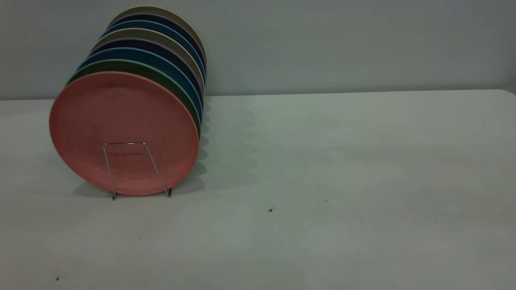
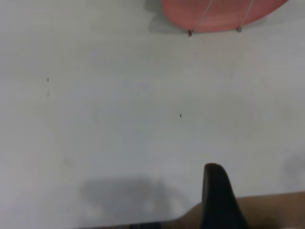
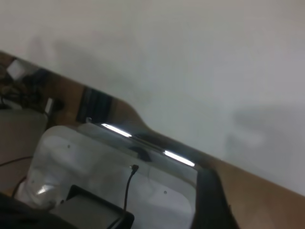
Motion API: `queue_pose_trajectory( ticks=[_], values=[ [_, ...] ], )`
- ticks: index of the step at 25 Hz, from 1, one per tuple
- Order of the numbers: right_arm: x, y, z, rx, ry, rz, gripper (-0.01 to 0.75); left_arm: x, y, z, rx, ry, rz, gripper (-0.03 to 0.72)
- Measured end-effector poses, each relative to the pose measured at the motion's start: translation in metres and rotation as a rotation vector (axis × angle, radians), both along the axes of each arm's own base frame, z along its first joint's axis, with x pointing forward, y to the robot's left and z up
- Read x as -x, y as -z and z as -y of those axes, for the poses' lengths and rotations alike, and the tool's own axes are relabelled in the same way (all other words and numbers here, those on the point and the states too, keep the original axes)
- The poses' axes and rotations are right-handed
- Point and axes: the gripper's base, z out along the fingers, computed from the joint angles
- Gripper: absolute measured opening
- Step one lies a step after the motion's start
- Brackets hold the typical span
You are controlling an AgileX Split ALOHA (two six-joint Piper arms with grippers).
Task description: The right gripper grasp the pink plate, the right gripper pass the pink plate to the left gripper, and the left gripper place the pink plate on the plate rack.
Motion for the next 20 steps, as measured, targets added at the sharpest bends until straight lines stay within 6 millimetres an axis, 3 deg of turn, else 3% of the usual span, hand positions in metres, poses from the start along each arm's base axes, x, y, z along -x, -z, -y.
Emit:
queue_pose_trajectory(
  ticks=[10, 14, 20],
  values=[
    [0.076, 0.007, 0.003, 0.055, 0.059, 0.272, 0.507, 0.039, 0.034, 0.000, -0.013, -0.038, 0.030, 0.460],
    [0.085, 0.012, 0.012, 0.124, 0.147, 0.310, 0.507, 0.047, 0.040, 0.000, -0.024, -0.044, 0.054, 0.460],
    [0.089, 0.037, 0.017, 0.152, 0.200, 0.309, 0.507, 0.054, 0.041, -0.003, -0.035, -0.088, 0.061, 0.460]
  ],
)
